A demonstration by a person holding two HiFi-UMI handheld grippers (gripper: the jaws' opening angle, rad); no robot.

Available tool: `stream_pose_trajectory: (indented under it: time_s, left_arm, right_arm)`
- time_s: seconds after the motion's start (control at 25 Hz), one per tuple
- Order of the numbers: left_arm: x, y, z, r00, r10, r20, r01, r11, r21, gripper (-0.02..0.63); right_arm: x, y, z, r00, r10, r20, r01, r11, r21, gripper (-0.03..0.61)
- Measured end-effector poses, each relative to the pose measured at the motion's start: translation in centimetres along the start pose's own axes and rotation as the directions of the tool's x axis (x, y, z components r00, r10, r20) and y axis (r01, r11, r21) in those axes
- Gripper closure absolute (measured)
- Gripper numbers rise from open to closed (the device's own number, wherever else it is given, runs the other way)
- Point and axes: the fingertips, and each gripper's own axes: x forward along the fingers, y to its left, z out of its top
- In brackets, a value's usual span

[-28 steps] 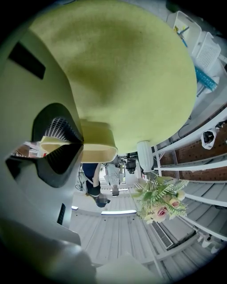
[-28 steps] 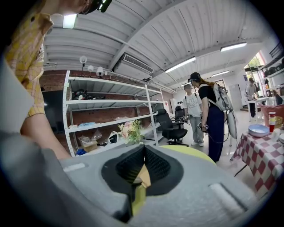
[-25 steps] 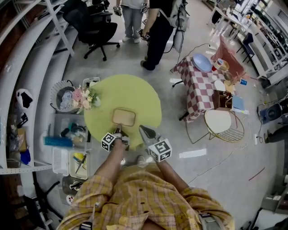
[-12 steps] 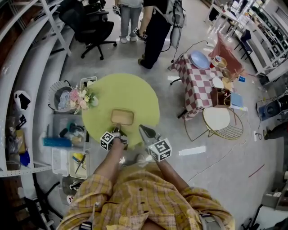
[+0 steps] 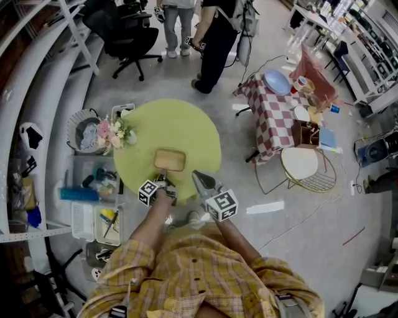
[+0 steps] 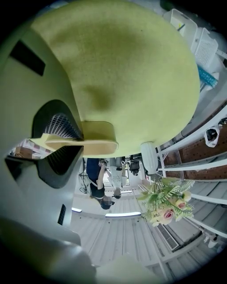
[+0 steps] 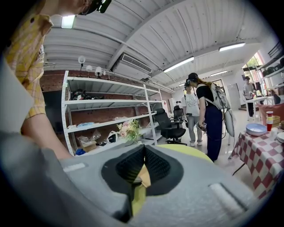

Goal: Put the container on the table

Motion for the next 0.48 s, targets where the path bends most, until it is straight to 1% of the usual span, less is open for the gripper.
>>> stream_pose_trajectory:
  time_s: [0.24,0.48]
  left_arm:
    - [-0.8,-0.7,-0.3,1.0,-0.018,-0.005,0.018,1.0,-0.02,0.581]
    - [-1.8,-2.5,-0.1,0.998,-0.064,0.002,0.064,0.998,-0.006,0.583]
  right_arm:
    - [-0.2,0.3,0.1,1.0,-0.013,-0.002,0.013,1.0,-0.004,0.58]
    - [-0.3,0.7,0.5,1.0,-0.028,0.002,0.028,1.0,0.0,0.58]
